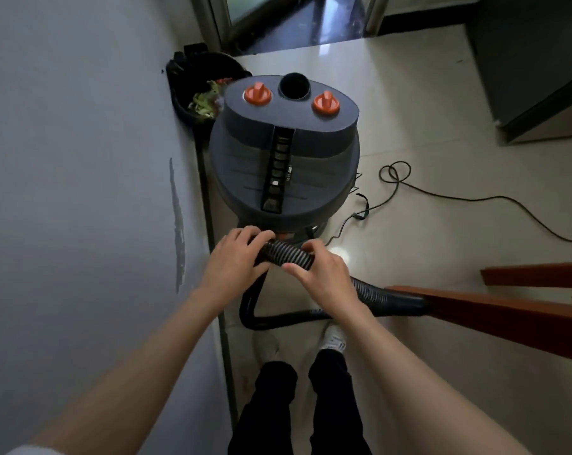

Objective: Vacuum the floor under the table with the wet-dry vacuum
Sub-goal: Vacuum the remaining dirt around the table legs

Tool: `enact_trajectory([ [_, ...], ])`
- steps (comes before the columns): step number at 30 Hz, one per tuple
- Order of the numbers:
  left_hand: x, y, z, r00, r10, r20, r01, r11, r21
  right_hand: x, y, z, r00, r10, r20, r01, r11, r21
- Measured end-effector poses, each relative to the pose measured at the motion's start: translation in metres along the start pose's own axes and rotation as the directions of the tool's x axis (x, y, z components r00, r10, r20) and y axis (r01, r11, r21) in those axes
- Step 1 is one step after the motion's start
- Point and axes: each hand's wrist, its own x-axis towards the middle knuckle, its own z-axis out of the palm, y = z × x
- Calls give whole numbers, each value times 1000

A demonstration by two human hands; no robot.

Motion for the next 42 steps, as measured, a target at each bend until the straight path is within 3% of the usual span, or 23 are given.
enact_trajectory([
  [4,9,-21,26,995,40,93,-48,995,89,19,1,39,997,6,79,-7,1000,8],
  [6,9,-38,38,996,53,76,-60,995,86,26,4,47,992,-2,129,-1,1000,23],
  [12,10,-75,47,993,-114,12,114,993,-2,46,33,45,984,-53,169,77,988,-135],
  [20,45,-84,37,990,-44,-135,39,998,-39,59,46,43,996,-93,-14,92,995,-41],
  [25,46,-76,43,984,-173,-43,155,950,-269,61,53,50,995,11,-98,-10,1000,12],
  [29,38,-66,48,939,-341,-41,304,881,-363,68,50,56,952,-69,-299,-7,969,-245],
  [33,38,-42,47,874,-485,-37,409,773,-484,68,40,54,966,-65,-251,-34,927,-372],
  [36,41,-30,49,836,-548,-20,471,737,-484,70,24,46,976,-86,-201,-25,868,-497],
  [39,47,-31,50,849,-528,-23,472,776,-418,79,14,40,994,103,-38,-107,841,-530],
  [42,52,-27,50,862,-506,-9,476,816,-327,80,6,42,973,233,9,-203,868,-453],
])
